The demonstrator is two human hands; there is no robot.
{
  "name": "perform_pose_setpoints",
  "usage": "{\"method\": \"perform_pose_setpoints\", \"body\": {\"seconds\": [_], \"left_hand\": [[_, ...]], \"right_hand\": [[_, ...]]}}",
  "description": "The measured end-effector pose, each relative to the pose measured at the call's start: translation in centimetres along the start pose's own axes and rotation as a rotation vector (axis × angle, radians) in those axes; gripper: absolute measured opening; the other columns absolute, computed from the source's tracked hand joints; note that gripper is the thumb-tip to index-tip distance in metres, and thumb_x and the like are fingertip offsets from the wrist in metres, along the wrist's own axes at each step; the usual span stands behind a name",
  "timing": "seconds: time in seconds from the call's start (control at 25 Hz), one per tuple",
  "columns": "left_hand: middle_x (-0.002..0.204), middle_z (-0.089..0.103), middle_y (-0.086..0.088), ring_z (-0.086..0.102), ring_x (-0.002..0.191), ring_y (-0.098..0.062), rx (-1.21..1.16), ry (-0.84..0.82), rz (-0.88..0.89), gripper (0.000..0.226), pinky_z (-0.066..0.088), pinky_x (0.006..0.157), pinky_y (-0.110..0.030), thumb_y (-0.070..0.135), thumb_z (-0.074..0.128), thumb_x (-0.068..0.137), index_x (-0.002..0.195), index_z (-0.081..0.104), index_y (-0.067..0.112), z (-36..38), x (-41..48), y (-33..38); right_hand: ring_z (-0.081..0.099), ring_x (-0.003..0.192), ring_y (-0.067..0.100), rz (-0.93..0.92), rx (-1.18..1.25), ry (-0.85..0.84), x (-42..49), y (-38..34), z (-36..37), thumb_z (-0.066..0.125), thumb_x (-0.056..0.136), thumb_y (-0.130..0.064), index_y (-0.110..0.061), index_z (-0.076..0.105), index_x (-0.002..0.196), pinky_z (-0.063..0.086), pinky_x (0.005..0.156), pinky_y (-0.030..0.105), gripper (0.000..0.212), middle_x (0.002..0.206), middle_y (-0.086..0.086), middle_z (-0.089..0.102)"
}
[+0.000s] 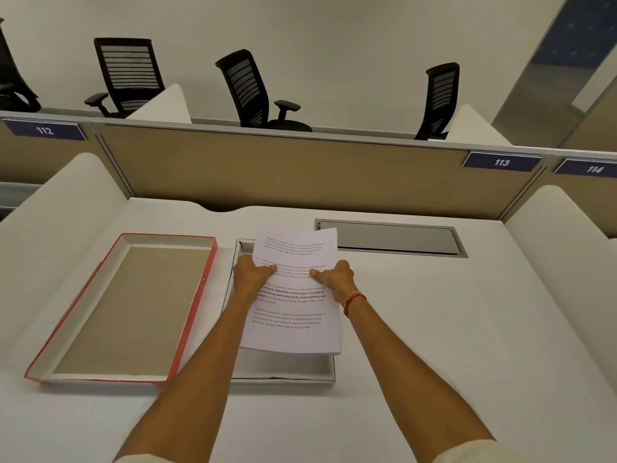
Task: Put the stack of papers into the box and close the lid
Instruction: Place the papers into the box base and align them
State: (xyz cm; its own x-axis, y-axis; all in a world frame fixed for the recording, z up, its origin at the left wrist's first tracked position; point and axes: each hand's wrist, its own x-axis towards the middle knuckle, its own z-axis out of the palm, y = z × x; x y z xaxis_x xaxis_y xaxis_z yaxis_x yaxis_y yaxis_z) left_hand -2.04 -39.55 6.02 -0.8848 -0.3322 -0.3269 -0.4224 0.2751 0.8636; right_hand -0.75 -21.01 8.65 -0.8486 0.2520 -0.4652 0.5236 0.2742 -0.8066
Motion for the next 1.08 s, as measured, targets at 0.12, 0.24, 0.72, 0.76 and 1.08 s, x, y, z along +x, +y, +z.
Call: {"method": "perform_pose_setpoints", "body": {"seconds": [0.12,0.24,0.72,0.76,1.08], "left_hand": [[0.116,0.070,-0.022,0.070,0.099,-0.037,-0.036,0.008,-0.003,0.036,0.059,0.079,-0.040,0.009,0.079,0.079,0.112,0.067,0.000,-0.5,0.4,-0.7],[0.117,0.070,-0.021,0.070,0.101,-0.038,-0.025,0.017,-0.013,0.038,0.058,0.080,-0.040,0.010,0.079,0.079,0.113,0.067,-0.001,-0.9,0.7,-1.4],[0.122,0.067,-0.022,0.068,0.104,-0.039,-0.020,0.003,-0.077,0.038,0.058,0.081,-0.042,0.010,0.078,0.080,0.113,0.063,-0.001,-0.2,1.8,-4.5],[0.121,0.067,-0.022,0.068,0.104,-0.039,-0.019,0.005,-0.082,0.038,0.058,0.081,-0.042,0.009,0.078,0.080,0.113,0.063,-0.001,-0.2,1.8,-4.6],[0.121,0.067,-0.020,0.069,0.103,-0.037,0.028,0.018,-0.118,0.041,0.059,0.085,-0.048,0.012,0.079,0.079,0.114,0.060,0.002,-0.2,2.6,-5.2]], "right_hand": [[0.063,0.111,0.034,0.013,-0.018,-0.009,0.4,0.2,1.2,0.078,0.080,-0.017,-0.012,0.049,0.087,0.055,0.090,0.040,0.030,0.124,0.018,0.064],[0.062,0.113,0.034,0.031,-0.020,-0.032,0.5,0.5,2.1,0.077,0.081,-0.014,-0.008,0.054,0.098,0.054,0.093,0.041,0.029,0.125,0.018,0.063],[0.062,0.108,0.034,0.064,-0.001,-0.048,1.3,2.7,3.3,0.068,0.085,-0.001,-0.009,0.042,0.100,0.054,0.087,0.038,0.031,0.126,0.020,0.058],[0.063,0.108,0.035,0.061,-0.004,-0.050,1.5,2.8,3.3,0.066,0.085,0.000,-0.009,0.043,0.100,0.054,0.085,0.037,0.029,0.125,0.020,0.059],[0.061,0.096,0.031,0.016,-0.050,-0.103,2.1,3.0,4.0,0.053,0.091,0.001,-0.003,0.052,0.115,0.052,0.081,0.032,0.024,0.109,0.017,0.060]]}}
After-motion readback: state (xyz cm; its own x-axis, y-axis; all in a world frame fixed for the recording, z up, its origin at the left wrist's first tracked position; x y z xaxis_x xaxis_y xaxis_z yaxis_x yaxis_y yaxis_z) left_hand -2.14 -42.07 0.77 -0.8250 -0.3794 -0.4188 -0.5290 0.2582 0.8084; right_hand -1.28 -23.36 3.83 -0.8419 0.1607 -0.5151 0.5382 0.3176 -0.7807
